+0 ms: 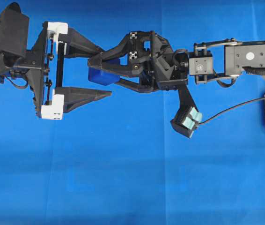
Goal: Handover the blue block to the right arm after grasping it with the left arm, then place it in the designated position.
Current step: 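Open the left gripper and pull the cube away with the right gripper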
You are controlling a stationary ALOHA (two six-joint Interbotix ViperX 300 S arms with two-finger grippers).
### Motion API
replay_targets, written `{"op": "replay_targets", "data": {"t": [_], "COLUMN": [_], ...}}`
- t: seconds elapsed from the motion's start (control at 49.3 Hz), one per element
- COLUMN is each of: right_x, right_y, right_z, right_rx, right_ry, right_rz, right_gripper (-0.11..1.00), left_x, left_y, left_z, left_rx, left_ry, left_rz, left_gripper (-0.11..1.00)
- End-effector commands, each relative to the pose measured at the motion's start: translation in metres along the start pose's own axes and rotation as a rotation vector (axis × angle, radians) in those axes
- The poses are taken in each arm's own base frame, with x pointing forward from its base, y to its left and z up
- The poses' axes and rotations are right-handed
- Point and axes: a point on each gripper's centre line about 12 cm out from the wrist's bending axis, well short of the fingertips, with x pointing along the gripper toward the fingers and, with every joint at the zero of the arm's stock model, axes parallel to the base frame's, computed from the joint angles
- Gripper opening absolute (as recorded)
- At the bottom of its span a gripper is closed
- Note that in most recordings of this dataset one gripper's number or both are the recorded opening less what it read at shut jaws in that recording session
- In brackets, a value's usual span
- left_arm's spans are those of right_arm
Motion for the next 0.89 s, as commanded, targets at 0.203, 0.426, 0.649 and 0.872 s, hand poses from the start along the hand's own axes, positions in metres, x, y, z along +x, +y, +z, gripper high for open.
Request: {"op": "replay_targets", "data": {"t": [0.203,0.426,0.649,0.872], "right_x": [-0.012,-0.028,-0.051,-0.079], "right_y": [-0.02,-0.019,-0.016,-0.013], "right_z": [0.004,0.005,0.007,0.008], "right_rx": [0.003,0.004,0.011,0.046], "right_ry": [-0.012,-0.014,-0.015,-0.012], "right_rz": [-0.055,-0.061,-0.068,-0.075], "right_gripper": [0.53,0.53,0.53,0.53], "left_x": [-0.01,-0.018,-0.027,-0.035], "left_y": [-0.002,-0.002,-0.002,-0.001], "left_z": [0.018,0.018,0.018,0.017], "left_rx": [0.0,0.0,-0.001,-0.003], "left_ry": [-0.056,-0.063,-0.07,-0.08], "left_rz": [-0.006,-0.005,-0.006,-0.006], "left_gripper": [0.93,0.93,0.93,0.93]}}
